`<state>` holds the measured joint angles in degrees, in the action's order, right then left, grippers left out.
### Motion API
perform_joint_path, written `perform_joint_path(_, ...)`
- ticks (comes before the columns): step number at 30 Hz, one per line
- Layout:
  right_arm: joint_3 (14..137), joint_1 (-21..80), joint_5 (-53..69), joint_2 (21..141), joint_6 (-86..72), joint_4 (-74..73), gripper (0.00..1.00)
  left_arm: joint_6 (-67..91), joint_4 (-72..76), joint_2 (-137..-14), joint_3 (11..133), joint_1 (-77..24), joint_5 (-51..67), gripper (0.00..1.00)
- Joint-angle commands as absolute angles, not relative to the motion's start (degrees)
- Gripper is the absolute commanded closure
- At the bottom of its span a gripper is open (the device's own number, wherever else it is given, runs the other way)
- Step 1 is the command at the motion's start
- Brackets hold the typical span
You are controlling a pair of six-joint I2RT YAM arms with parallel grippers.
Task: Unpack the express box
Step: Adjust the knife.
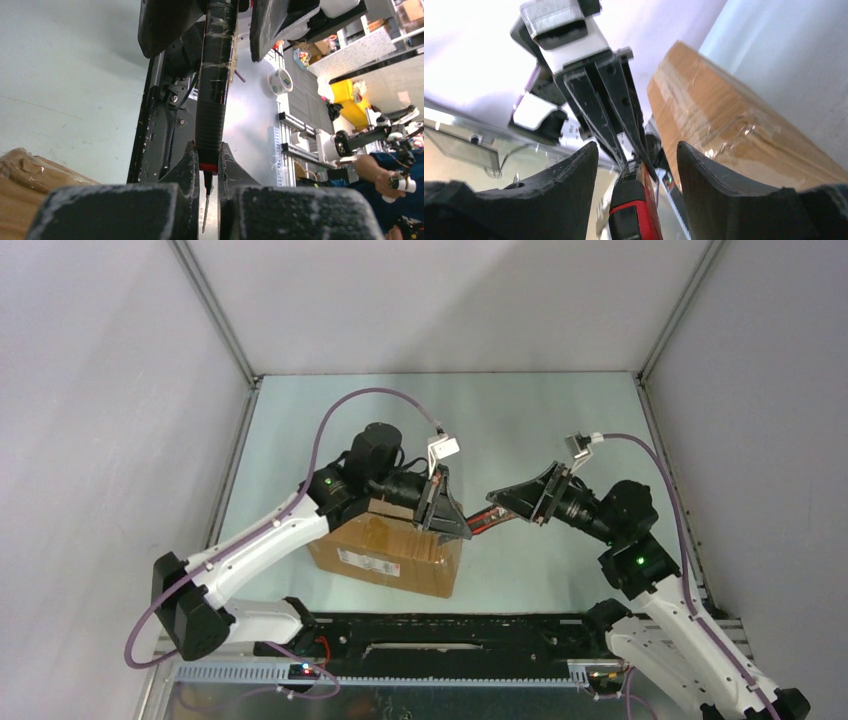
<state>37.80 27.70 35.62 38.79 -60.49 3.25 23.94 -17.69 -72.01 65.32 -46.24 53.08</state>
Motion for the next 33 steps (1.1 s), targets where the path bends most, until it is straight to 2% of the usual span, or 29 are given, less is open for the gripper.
perform_joint_path(1,34.8,30.5,23.9,37.3,-65.8,10.2,0.39,31.9,-0.9,-71.3,62.4,-47.4,54.7,1.0)
perform_joint_path(4,33.3,32.1,19.9,36.6,-65.6,11.0,0.45,33.5,1.8,-71.5,61.8,-47.6,55.2,1.0)
perform_joint_path(11,32.6,35.4,18.5,38.4,-65.2,13.4,0.63,34.0,1.8,-72.0,61.9,-47.6,55.5,1.0)
perform_joint_path(13,32.5,35.9,18.4,38.4,-64.8,13.4,0.65,34.0,1.6,-72.3,62.2,-47.6,55.7,1.0)
perform_joint_path(21,29.8,35.9,21.3,37.4,-63.0,14.6,0.56,33.2,0.5,-72.8,63.6,-46.6,59.5,1.0)
perform_joint_path(28,28.5,32.3,28.1,36.7,-64.8,14.7,0.77,26.8,-9.9,-73.1,66.1,-45.6,63.9,1.0)
perform_joint_path(31,28.0,30.9,29.1,35.3,-65.1,14.5,0.67,23.4,-14.3,-73.4,67.4,-45.5,64.7,1.0)
perform_joint_path(33,28.0,29.2,31.3,34.9,-65.8,14.5,0.64,21.1,-17.6,-73.7,68.7,-45.2,65.2,1.0)
